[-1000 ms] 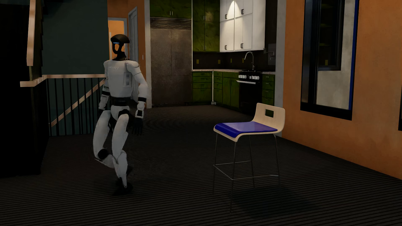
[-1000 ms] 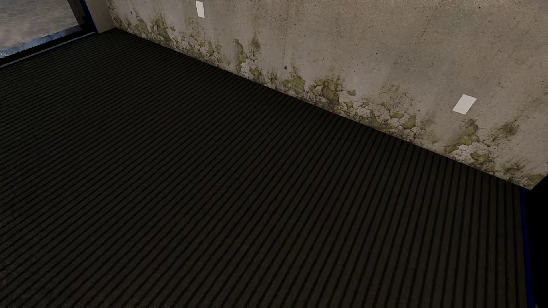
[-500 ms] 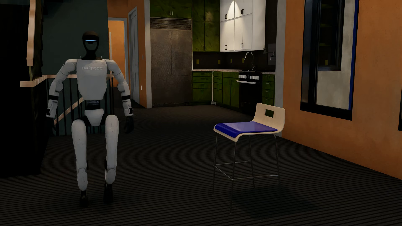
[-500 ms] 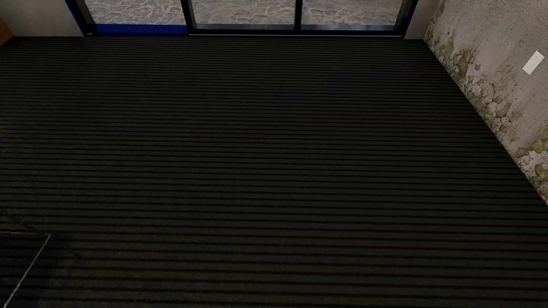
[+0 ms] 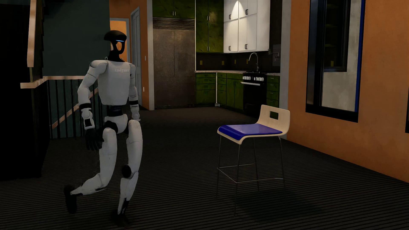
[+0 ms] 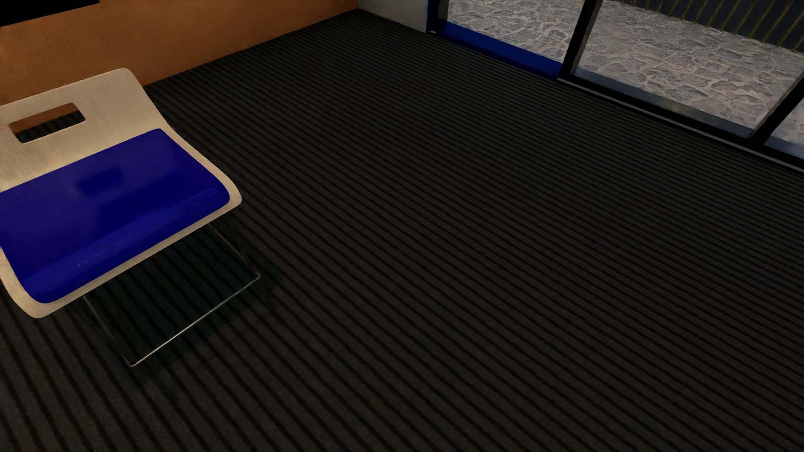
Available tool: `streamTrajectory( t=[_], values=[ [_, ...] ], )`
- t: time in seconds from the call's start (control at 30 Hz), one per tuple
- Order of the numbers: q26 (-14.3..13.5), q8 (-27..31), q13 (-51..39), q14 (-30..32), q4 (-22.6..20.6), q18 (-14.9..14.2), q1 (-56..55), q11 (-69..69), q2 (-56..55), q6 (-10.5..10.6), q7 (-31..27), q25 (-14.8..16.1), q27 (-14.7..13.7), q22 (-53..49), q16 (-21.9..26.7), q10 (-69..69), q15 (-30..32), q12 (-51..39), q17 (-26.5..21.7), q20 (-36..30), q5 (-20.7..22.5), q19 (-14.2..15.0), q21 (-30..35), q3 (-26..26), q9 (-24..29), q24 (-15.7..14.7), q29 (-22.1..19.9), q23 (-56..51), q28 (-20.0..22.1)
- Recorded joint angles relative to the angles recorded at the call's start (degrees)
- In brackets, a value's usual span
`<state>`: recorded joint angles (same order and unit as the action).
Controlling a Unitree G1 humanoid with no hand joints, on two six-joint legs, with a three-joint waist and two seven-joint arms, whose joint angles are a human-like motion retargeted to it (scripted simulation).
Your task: Circle the stool
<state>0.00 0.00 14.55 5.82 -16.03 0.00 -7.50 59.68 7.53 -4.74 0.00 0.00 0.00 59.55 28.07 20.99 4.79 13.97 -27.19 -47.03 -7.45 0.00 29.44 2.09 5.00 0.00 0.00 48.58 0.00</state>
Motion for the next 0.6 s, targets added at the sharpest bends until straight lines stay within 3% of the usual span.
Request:
streamTrajectory(
  t=[0.07, 0.1, 0.17, 0.23, 0.3, 0.33, 0.37, 0.4, 0.43, 0.47, 0.5, 0.57, 0.6],
  values=[
    [0.0, 0.0, -0.5, -11.3, 0.1, 0.0, 5.1, 8.2, -11.6, 0.2, 0.0, 0.0, 0.0, -4.1, 0.6, -2.9, -5.0, -2.4, 1.0, 6.2, -0.4, 0.0, 1.3, -3.1, -0.4, 0.0, 0.0, -0.2, 0.0],
    [0.0, 0.0, 0.0, -20.6, 0.4, 0.0, 7.4, 7.1, -17.4, 0.5, 0.0, 0.0, 0.0, -5.6, 0.6, -2.8, -7.8, -4.1, 1.0, 9.0, 0.6, 0.0, 1.3, -4.6, -1.0, 0.0, 0.0, -0.8, 0.0],
    [0.0, 0.0, 0.6, -21.7, 1.7, 0.0, 10.7, -5.3, -26.7, 1.2, 0.0, 0.0, 0.0, -9.2, 0.7, -6.4, -10.2, -6.4, 0.4, 14.5, 4.4, 0.0, 1.9, -6.8, -2.7, 0.0, 0.0, -1.4, 0.0],
    [0.0, 0.0, 0.8, -23.0, 2.9, 0.0, 14.2, -24.2, -29.5, 1.9, 0.0, 0.0, 0.0, -12.1, 0.9, -7.4, -6.6, -7.4, -0.5, 16.9, 8.1, 0.0, 2.3, -8.7, -2.8, 0.0, 0.0, -0.1, 0.0],
    [0.0, 0.0, 1.3, -25.5, 3.1, 0.0, 17.3, -37.7, -29.3, 3.0, 0.0, 0.0, 0.0, -11.3, 0.2, -5.9, -1.2, -7.7, -1.8, 14.7, 10.0, 0.0, 2.5, -9.7, -3.0, 0.0, 0.0, 1.0, 0.0],
    [0.0, 0.0, 1.7, -26.7, 3.2, 0.0, 19.2, -45.7, -28.8, 3.7, 0.0, 0.0, 0.0, -9.9, 0.0, -5.2, -2.9, -7.3, -2.1, 12.8, 11.2, 0.0, 2.4, -10.3, -3.0, 0.0, 0.0, 1.7, 0.0],
    [0.0, 0.0, 2.2, -26.5, 3.5, 0.0, 20.8, -45.5, -29.2, 3.9, 0.0, 0.0, 0.0, -8.1, -0.2, -4.0, 3.6, -6.6, -2.1, 10.6, 11.8, 0.0, 2.1, -11.1, -3.3, 0.0, 0.0, 2.7, 0.0],
    [0.0, 0.0, 2.6, -21.1, 4.1, 0.0, 21.4, -45.8, -28.8, 4.3, 0.0, 0.0, 0.0, -5.9, -0.6, -2.3, 11.7, -5.7, -1.8, 8.1, 11.9, 0.0, 1.9, -12.5, -3.8, 0.0, 0.0, 3.9, 0.0],
    [0.0, 0.0, 2.8, -15.4, 5.8, 0.0, 20.1, -38.1, -28.6, 5.6, 0.0, 0.0, 0.0, -3.0, -1.3, 1.3, 0.2, -5.0, -1.4, 5.0, 12.7, 0.0, 2.9, -13.5, -4.5, 0.0, 0.0, 5.7, 0.0],
    [0.0, 0.0, 2.7, -6.7, 8.1, 0.0, 16.9, -35.9, -28.6, 7.0, 0.0, 0.0, 0.0, 0.0, -2.2, 6.9, -3.6, -4.6, -1.1, 1.4, 14.0, 0.0, 5.5, -13.0, -5.1, 0.0, 0.0, 8.0, 0.0],
    [0.0, 0.0, 2.8, 2.0, 10.8, 0.0, 13.1, -35.3, -25.9, 7.3, 0.0, 0.0, 0.0, 1.5, -2.7, 14.9, -5.7, -3.8, -1.1, -0.9, 14.8, 0.0, 8.2, -12.2, -4.8, 0.0, 0.0, 9.6, 0.0],
    [0.0, 0.0, 4.7, 9.7, 12.6, 0.0, 7.1, -36.9, -13.3, 6.2, 0.0, 0.0, 0.0, -0.8, -1.7, 33.8, -10.9, -1.7, -1.5, -0.2, 15.2, 0.0, 11.0, -11.2, -0.7, 0.0, 0.0, 8.0, 0.0],
    [0.0, 0.0, 5.3, 12.5, 12.5, 0.0, 4.2, -37.8, -7.2, 5.3, 0.0, 0.0, 0.0, -2.6, -1.3, 39.0, -9.2, -1.0, -1.4, 2.1, 15.4, 0.0, 10.7, -8.8, 0.9, 0.0, 0.0, 7.0, 0.0]
  ],
)
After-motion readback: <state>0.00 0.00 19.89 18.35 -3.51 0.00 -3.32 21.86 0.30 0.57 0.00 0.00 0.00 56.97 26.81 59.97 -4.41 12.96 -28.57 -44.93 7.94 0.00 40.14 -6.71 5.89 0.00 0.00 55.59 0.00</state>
